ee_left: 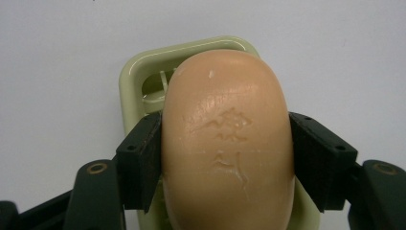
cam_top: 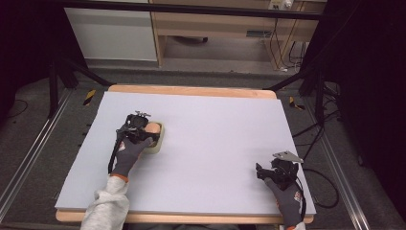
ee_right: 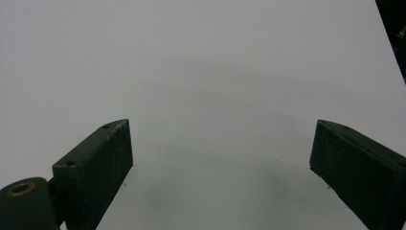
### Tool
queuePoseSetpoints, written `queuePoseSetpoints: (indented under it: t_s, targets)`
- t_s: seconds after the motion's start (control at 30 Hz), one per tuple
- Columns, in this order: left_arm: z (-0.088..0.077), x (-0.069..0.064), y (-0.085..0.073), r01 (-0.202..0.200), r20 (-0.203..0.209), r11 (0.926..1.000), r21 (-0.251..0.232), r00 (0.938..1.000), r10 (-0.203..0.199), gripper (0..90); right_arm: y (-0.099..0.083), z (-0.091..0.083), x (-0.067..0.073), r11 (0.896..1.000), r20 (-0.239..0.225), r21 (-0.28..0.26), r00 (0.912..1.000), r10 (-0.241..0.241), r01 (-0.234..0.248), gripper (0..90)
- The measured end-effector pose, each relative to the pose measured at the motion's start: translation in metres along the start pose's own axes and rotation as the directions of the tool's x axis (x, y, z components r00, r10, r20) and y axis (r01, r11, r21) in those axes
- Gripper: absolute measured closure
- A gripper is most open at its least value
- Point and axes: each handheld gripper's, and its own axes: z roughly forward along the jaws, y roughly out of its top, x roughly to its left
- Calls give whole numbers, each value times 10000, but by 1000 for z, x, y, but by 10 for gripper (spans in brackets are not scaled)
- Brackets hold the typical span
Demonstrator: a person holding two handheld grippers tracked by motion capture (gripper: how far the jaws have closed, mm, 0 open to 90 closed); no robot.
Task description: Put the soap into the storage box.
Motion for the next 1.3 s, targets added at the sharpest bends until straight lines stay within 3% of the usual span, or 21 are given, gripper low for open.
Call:
queuePoseSetpoints:
  t_s: [0.6,0.63,0.7,1.07,1.3]
  targets:
    - [3,0,-4,-26,-245,9999,-157,9997,22,311,0,0,0,10000,0,16,10000,39,-39,77]
    - [2,0,-4,2,-197,9998,-210,9998,-6,272,0,0,0,10000,2,7,10000,43,-43,77]
    - [-1,1,-4,44,-37,9995,-318,10000,-46,246,0,0,0,10000,3,14,10000,5,-5,77]
    - [-20,2,-12,-323,-31,9961,-817,9995,321,239,0,0,-1,10000,28,-11,10000,4,-4,77]
    - [-37,2,-21,-357,516,9898,-1381,9977,432,222,0,-1,-2,9999,99,-58,9999,117,-116,75]
